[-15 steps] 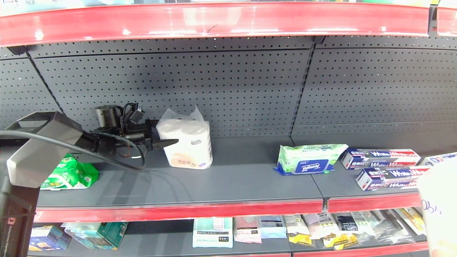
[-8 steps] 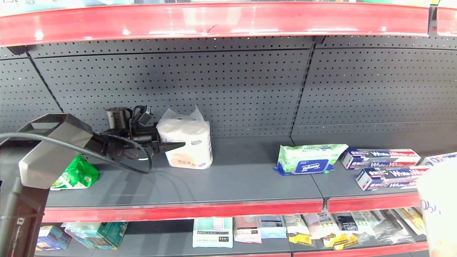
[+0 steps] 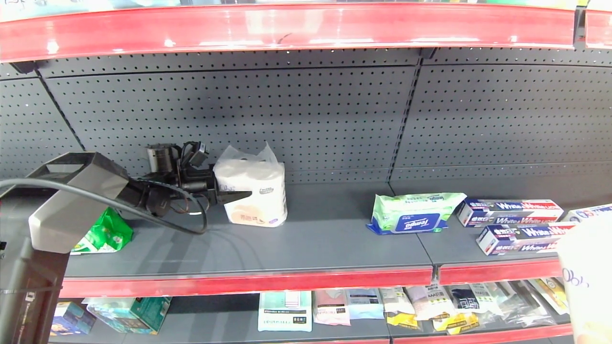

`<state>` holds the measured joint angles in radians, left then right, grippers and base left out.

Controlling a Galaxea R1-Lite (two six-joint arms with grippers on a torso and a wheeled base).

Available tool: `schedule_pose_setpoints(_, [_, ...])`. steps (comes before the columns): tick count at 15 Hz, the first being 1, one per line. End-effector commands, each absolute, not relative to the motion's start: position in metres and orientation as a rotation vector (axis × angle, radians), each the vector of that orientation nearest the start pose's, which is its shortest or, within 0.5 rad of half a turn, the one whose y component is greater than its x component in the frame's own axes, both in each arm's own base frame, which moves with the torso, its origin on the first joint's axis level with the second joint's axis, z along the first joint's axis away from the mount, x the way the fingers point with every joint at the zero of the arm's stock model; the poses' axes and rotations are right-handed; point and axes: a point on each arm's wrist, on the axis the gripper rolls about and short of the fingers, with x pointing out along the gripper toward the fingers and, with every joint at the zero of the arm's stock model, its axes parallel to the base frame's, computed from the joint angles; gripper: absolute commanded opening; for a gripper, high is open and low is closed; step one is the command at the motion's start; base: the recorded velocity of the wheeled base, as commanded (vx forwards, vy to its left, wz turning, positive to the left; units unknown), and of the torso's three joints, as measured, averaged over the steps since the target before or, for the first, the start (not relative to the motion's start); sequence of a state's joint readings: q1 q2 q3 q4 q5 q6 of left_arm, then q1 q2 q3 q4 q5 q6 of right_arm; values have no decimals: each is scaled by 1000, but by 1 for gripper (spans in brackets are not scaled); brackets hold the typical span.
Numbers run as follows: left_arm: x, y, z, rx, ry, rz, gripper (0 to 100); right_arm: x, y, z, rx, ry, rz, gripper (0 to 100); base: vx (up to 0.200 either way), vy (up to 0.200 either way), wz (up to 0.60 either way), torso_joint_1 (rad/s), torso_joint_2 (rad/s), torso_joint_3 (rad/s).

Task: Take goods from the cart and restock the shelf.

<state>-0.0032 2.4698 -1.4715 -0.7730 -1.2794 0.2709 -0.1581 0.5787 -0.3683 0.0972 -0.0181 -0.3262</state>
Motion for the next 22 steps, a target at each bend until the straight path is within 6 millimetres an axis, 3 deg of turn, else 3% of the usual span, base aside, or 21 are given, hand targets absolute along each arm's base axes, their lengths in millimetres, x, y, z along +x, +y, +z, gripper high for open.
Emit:
schedule_pose_setpoints(1, [477,-25,63,90,16,-1295,100,33,-6,170,-302,332,-123,0,0,0,0,0,0,0])
schedule_pose_setpoints(2, [477,-27,64,85,20,-1294,100,33,-6,170,-300,332,-124,0,0,0,0,0,0,0])
schedule_pose_setpoints(3, [477,-27,64,87,17,-1296,0,33,-6,170,-300,332,-124,0,0,0,0,0,0,0])
schedule_pose_setpoints(10, [467,-24,64,109,-8,-1265,0,32,-5,171,-301,327,-124,0,0,0,0,0,0,0])
schedule_pose_setpoints(13, [450,-17,79,89,10,-1248,0,32,-5,170,-301,329,-124,0,0,0,0,0,0,0])
schedule_pose_setpoints(17, [423,-5,74,74,10,-1219,0,32,-5,171,-301,324,-125,0,0,0,0,0,0,0])
schedule_pose_setpoints(19, [417,-4,73,69,-1,-1216,0,32,-5,171,-301,324,-125,0,0,0,0,0,0,0])
schedule_pose_setpoints(22, [392,-5,77,15,-77,-1215,0,33,-6,171,-301,328,-121,0,0,0,0,0,0,0])
